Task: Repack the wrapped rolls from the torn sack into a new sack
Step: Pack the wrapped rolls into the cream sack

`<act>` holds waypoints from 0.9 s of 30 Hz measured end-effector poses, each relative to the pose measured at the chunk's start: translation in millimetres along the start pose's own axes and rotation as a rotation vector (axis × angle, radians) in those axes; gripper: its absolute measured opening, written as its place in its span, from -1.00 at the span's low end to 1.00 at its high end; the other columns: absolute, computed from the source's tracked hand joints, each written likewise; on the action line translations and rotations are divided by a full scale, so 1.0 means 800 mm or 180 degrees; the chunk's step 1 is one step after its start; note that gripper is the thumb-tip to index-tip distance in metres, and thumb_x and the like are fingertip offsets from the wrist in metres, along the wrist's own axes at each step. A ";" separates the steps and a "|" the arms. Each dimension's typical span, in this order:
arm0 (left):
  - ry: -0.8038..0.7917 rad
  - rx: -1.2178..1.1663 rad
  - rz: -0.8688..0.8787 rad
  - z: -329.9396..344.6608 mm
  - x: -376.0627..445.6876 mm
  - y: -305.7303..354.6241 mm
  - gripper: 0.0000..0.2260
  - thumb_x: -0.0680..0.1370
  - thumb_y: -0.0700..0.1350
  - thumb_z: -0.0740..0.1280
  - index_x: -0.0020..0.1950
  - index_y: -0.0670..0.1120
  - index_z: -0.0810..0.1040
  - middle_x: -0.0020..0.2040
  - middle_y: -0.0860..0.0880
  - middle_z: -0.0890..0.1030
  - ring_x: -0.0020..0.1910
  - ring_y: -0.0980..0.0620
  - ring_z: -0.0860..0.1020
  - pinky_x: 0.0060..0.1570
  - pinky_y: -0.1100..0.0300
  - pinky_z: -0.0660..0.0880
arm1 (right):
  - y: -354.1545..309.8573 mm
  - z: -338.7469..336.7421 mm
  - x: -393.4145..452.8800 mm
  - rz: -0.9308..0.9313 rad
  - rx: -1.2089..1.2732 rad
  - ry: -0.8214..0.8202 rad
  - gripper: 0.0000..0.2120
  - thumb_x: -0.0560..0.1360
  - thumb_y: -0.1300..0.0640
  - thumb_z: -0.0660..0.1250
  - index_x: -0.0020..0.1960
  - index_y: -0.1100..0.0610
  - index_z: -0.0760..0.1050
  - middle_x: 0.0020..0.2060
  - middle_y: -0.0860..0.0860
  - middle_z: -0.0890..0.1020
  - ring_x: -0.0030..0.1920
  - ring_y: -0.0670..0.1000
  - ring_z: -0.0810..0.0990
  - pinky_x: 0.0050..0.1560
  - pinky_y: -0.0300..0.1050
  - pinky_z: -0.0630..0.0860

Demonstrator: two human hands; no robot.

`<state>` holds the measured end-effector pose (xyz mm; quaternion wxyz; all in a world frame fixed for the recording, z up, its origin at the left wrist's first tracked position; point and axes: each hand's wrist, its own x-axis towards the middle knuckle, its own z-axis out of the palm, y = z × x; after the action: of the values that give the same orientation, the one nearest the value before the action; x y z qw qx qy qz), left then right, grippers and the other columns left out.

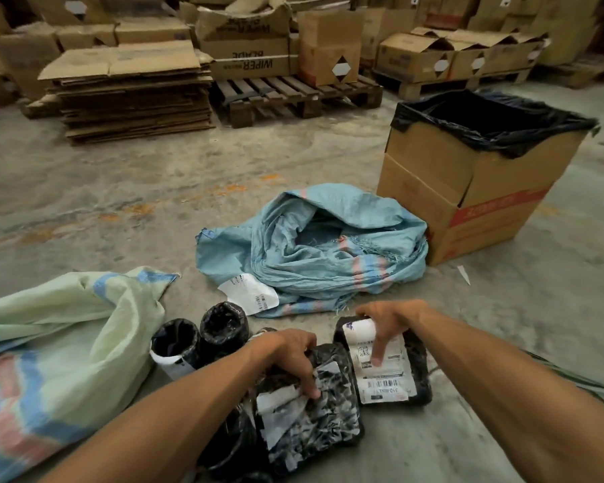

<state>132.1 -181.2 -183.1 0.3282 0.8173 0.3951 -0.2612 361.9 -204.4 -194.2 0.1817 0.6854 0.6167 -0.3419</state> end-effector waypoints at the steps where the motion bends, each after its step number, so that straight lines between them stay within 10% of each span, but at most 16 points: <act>1: 0.0103 -0.0068 0.0060 -0.004 -0.005 0.003 -0.37 0.28 0.03 0.61 0.25 -0.06 0.43 0.20 -0.04 0.55 0.15 -0.06 0.53 0.21 0.06 0.48 | 0.002 -0.007 -0.005 0.0034 0.0073 0.0048 0.07 0.14 -0.05 0.68 0.52 -0.03 0.23 0.40 -0.03 0.44 0.34 0.09 0.44 0.39 0.05 0.37; 8: 0.1008 -0.0466 0.0301 -0.104 -0.067 -0.013 -0.27 0.24 0.02 0.64 0.32 -0.05 0.42 0.26 -0.03 0.51 0.17 -0.04 0.50 0.22 0.10 0.47 | -0.001 -0.102 -0.045 -0.0115 0.0682 0.1058 -0.02 -0.05 -0.24 0.64 0.31 -0.06 0.43 0.14 -0.07 0.58 0.10 0.01 0.60 0.14 -0.08 0.55; 17: 0.2054 -0.2426 0.0013 -0.219 -0.217 -0.167 -0.52 0.22 -0.12 0.65 0.10 -0.06 0.62 -0.01 -0.13 0.70 -0.09 -0.09 0.68 -0.08 0.07 0.63 | -0.146 -0.180 -0.048 -0.0988 0.2088 0.2367 -0.43 0.20 -0.04 0.66 0.12 0.09 0.55 -0.08 0.00 0.69 -0.08 0.02 0.67 0.03 0.06 0.63; 22: 0.2414 -0.3720 -0.0319 -0.172 -0.282 -0.302 -0.15 -0.13 -0.03 0.73 0.12 -0.18 0.61 0.01 -0.23 0.70 -0.06 -0.21 0.69 -0.02 -0.10 0.62 | -0.276 -0.176 -0.012 -0.1365 0.2850 0.2188 -0.48 0.21 0.00 0.67 0.09 0.07 0.56 -0.06 0.05 0.71 -0.08 0.07 0.71 0.00 0.08 0.66; 27: 0.2804 -0.4969 -0.0672 -0.093 -0.331 -0.417 -0.54 0.34 -0.22 0.51 0.21 -0.29 0.57 0.02 -0.31 0.67 -0.23 -0.18 0.70 -0.27 -0.06 0.64 | -0.409 -0.141 0.030 -0.1424 0.3400 0.1839 -0.48 0.16 0.03 0.68 0.05 0.07 0.57 -0.09 0.06 0.72 -0.11 0.08 0.72 -0.03 0.09 0.67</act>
<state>-274.0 -93.8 -62.8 0.5829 0.3475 0.6229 0.3892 72.5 -55.0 -75.4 -0.4333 0.6008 0.5136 -0.4330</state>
